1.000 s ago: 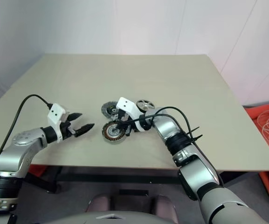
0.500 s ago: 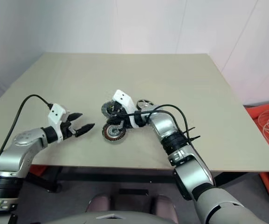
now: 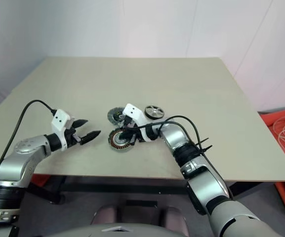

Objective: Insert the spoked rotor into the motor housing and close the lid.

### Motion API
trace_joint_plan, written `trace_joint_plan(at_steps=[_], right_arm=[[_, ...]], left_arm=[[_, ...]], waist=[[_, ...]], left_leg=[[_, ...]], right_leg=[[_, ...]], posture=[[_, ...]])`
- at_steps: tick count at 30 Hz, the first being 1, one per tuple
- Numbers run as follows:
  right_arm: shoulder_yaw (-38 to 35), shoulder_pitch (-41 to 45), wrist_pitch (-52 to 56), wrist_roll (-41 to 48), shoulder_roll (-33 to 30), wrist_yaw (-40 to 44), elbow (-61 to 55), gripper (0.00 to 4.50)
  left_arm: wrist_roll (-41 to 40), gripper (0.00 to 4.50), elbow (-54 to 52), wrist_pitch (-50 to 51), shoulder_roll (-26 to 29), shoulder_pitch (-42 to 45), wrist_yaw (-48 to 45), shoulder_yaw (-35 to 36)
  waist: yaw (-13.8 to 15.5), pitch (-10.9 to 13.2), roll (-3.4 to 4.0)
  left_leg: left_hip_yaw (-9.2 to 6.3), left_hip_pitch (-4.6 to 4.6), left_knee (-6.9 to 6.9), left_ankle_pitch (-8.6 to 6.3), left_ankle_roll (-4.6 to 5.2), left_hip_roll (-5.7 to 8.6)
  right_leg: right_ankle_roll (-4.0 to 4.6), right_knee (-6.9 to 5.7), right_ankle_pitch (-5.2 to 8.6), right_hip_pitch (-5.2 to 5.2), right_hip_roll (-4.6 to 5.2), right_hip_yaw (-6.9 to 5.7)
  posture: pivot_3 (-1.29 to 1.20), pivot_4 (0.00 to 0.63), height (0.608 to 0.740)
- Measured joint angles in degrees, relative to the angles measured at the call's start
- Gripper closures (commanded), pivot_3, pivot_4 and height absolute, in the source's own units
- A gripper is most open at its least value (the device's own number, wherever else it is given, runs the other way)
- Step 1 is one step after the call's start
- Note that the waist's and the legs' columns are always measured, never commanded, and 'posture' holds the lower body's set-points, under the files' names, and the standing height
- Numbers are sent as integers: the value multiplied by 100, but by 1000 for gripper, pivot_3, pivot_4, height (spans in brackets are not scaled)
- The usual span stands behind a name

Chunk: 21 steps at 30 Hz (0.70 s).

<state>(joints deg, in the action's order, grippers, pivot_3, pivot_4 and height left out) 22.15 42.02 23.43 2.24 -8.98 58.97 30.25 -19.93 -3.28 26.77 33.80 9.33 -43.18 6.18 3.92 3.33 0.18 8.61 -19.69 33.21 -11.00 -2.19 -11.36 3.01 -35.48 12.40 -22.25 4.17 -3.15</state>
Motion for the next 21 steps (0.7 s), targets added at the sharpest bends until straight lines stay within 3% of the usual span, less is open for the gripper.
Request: trace_joint_plan(at_steps=[5,11,18,21], right_arm=[[-134,9,104,33,39,-56,29,4473],[-657,43,717,645,5,51,-653,4473],[-973,-185,1554,1180,-845,318,-2156,4473],[-1188,-697,2083,1587,-1582,495,-2939,4473]], left_arm=[[-2,0,-1,8,0,0,3,0],[-2,0,-12,13,-1,3,14,-1],[-8,0,-17,10,10,26,11,12],[-15,0,5,-6,61,50,3,72]], waist=[[3,1,0],[16,4,0],[49,4,-4],[132,6,-4]], left_leg=[[-4,11,1,1,-2,0],[-2,-16,2,6,-7,0],[0,-36,-7,5,-6,1],[0,-36,-8,3,-4,4]], right_leg=[[-33,0,19,9,1,0],[4,-5,-3,-12,0,0],[2,18,-1,-21,-1,-2],[-1,31,-1,-14,0,-3]], posture=[[0,0,740],[0,0,740],[0,0,740],[0,0,740]])
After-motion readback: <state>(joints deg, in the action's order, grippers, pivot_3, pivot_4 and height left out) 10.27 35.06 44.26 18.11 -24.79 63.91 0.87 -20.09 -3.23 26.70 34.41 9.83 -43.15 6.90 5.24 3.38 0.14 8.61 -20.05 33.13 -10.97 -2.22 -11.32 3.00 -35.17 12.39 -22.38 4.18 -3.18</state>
